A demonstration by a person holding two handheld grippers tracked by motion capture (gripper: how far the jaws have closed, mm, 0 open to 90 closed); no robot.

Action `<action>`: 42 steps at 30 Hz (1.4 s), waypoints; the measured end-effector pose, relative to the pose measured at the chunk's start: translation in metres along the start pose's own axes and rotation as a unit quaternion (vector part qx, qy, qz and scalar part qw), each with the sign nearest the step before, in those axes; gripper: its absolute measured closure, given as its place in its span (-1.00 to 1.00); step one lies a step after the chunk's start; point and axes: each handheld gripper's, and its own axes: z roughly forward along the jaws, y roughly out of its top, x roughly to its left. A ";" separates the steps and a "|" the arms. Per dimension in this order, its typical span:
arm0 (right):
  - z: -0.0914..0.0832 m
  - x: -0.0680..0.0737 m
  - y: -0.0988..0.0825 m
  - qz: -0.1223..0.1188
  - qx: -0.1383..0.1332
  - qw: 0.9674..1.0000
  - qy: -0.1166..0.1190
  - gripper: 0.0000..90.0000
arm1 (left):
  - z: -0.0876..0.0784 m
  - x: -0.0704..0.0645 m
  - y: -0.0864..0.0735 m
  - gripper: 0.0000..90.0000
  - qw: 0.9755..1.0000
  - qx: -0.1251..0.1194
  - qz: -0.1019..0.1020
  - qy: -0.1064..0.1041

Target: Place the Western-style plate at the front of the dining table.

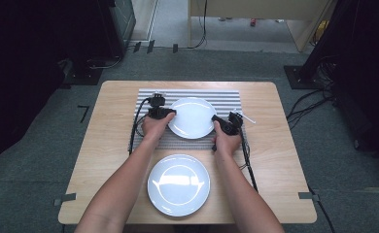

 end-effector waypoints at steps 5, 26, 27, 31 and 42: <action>-0.003 0.001 0.001 -0.028 -0.009 1.000 -0.006 0.39 | -0.010 0.001 0.000 0.19 1.000 -0.016 0.010 -0.004; -0.045 0.020 0.018 -0.180 -0.034 0.982 -0.043 -0.18 | -0.060 -0.005 -0.020 -0.60 0.996 -0.054 0.051 -0.044; -0.047 0.022 0.018 -0.179 -0.033 0.983 -0.037 -0.19 | -0.063 -0.005 -0.022 -0.60 0.996 -0.056 0.053 -0.045; -0.058 0.029 0.017 -0.204 -0.008 0.979 -0.021 -0.26 | -0.074 -0.005 -0.030 -0.62 0.995 -0.067 0.054 -0.047; -0.090 0.034 0.006 -0.271 0.013 0.962 0.018 -0.42 | -0.105 -0.001 -0.053 -0.67 0.992 -0.095 0.052 -0.062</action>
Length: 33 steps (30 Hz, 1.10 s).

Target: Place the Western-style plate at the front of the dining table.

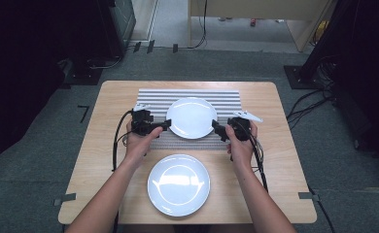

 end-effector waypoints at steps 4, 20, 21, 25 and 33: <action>-0.012 0.001 -0.002 -0.014 -0.003 1.000 0.002 -0.49 | -0.014 0.001 -0.006 -0.69 1.000 -0.011 -0.001 -0.003; -0.060 -0.006 -0.009 -0.050 -0.017 0.999 -0.002 -0.56 | -0.053 0.010 -0.035 -0.71 1.000 -0.029 -0.002 0.004; -0.063 -0.006 -0.010 -0.052 -0.018 0.998 -0.002 -0.56 | -0.054 0.010 -0.036 -0.71 1.000 -0.031 -0.001 0.006; -0.072 -0.010 -0.016 -0.055 -0.019 0.998 -0.001 -0.57 | -0.065 0.012 -0.043 -0.72 0.999 -0.034 0.001 0.005; -0.091 -0.023 -0.027 -0.057 -0.018 0.998 -0.002 -0.57 | -0.085 0.014 -0.056 -0.72 0.999 -0.048 0.002 0.010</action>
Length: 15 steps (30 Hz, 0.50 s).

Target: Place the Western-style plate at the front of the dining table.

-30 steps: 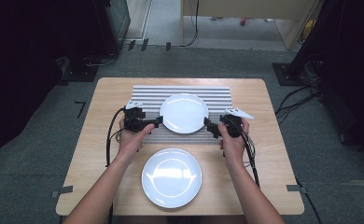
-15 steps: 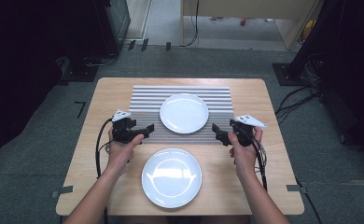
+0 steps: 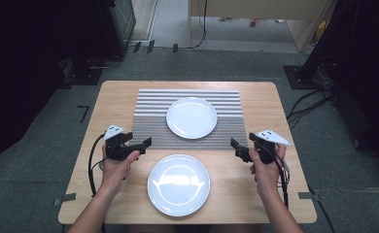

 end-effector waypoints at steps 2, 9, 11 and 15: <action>-0.006 -0.004 -0.003 0.002 -0.001 1.000 -0.001 -0.57 | -0.005 0.001 -0.004 -0.72 1.000 -0.001 0.004 0.006; -0.027 -0.020 -0.015 0.005 -0.002 1.000 -0.013 -0.57 | -0.026 0.008 -0.016 -0.72 1.000 -0.006 0.006 0.018; -0.033 -0.025 -0.019 0.007 -0.003 1.000 -0.017 -0.57 | -0.031 0.009 -0.019 -0.72 1.000 -0.008 0.009 0.022; -0.044 -0.034 -0.026 0.011 -0.002 1.000 -0.025 -0.57 | -0.040 0.015 -0.026 -0.72 0.999 -0.011 0.004 0.030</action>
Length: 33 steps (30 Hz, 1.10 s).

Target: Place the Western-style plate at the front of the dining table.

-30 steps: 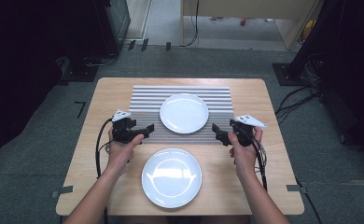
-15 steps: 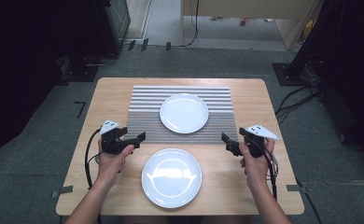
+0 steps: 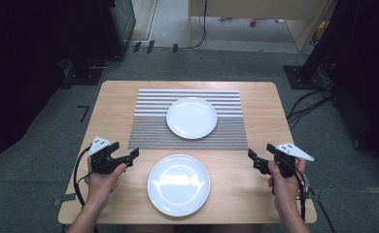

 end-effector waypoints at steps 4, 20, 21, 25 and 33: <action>-0.008 -0.008 -0.007 0.004 0.000 1.000 -0.007 -0.57 | -0.006 0.006 -0.009 -0.72 1.000 0.000 -0.006 0.012; -0.031 -0.040 -0.037 0.006 0.017 0.999 -0.048 -0.57 | -0.031 0.042 -0.055 -0.72 0.997 0.027 -0.025 0.062; -0.033 -0.042 -0.039 0.006 0.018 0.999 -0.050 -0.57 | -0.033 0.044 -0.057 -0.72 0.997 0.027 -0.027 0.066; -0.040 -0.051 -0.047 0.011 0.022 0.998 -0.063 -0.58 | -0.039 0.051 -0.061 -0.72 0.996 0.029 -0.027 0.078; -0.051 -0.068 -0.061 0.022 0.030 0.996 -0.082 -0.58 | -0.050 0.061 -0.071 -0.72 0.994 0.033 -0.030 0.098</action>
